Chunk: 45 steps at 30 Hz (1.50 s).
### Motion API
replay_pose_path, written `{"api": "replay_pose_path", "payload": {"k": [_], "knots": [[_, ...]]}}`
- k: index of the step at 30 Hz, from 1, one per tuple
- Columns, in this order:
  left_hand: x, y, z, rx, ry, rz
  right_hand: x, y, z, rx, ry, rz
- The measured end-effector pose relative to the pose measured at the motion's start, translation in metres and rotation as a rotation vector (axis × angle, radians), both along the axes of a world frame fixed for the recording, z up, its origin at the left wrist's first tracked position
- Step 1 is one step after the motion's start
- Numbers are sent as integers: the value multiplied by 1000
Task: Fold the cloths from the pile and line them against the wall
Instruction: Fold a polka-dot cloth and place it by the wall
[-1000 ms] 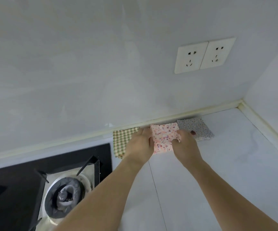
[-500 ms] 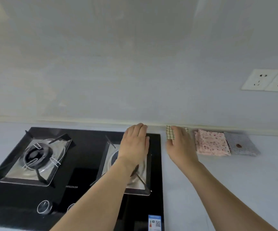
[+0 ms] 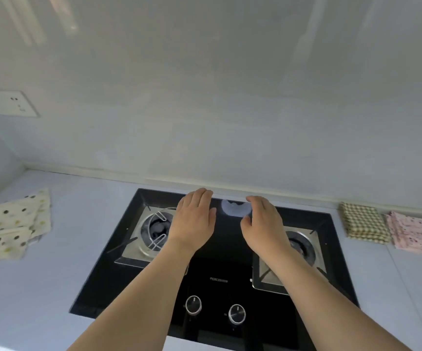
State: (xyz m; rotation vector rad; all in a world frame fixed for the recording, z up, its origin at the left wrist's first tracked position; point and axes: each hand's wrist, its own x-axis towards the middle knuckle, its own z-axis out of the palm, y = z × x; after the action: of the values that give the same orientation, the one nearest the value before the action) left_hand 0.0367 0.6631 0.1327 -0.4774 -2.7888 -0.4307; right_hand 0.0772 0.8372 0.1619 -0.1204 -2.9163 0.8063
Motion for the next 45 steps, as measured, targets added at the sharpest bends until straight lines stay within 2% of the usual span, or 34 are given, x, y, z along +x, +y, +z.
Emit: {"api": "replay_pose_path", "payload": {"k": [5,8,13,16,20,26,29,35,38,42,45], "knots": [[2,-70,-1,27,-28,124,-22,-68,1,-1,-29,127],[-1,-117,-3,24,-36,126,-33,-122,6,-40,-22,172],[-24,-219,-8,95,-79,198,-56,-222,5,-41,-38,221],[-33,-290,-17,55,-125,186,-72,-292,-6,-73,-69,203],[-40,-384,-25,53,-190,252,-83,-375,-11,-56,-127,296],[-37,-478,-29,51,-240,353,-103,-445,-16,-39,-159,410],[-30,-520,-45,59,-278,388,-110,-479,-29,-50,-161,455],[-28,-606,-111,64,-419,283,-113,-567,-82,-96,-249,580],[-37,-639,-158,116,-362,253,-126,-607,-126,-92,-220,628],[-37,-652,-199,240,-146,206,-121,-633,-193,-111,-148,631],[-35,-654,-208,209,-91,158,-110,-639,-232,-58,49,649]]}}
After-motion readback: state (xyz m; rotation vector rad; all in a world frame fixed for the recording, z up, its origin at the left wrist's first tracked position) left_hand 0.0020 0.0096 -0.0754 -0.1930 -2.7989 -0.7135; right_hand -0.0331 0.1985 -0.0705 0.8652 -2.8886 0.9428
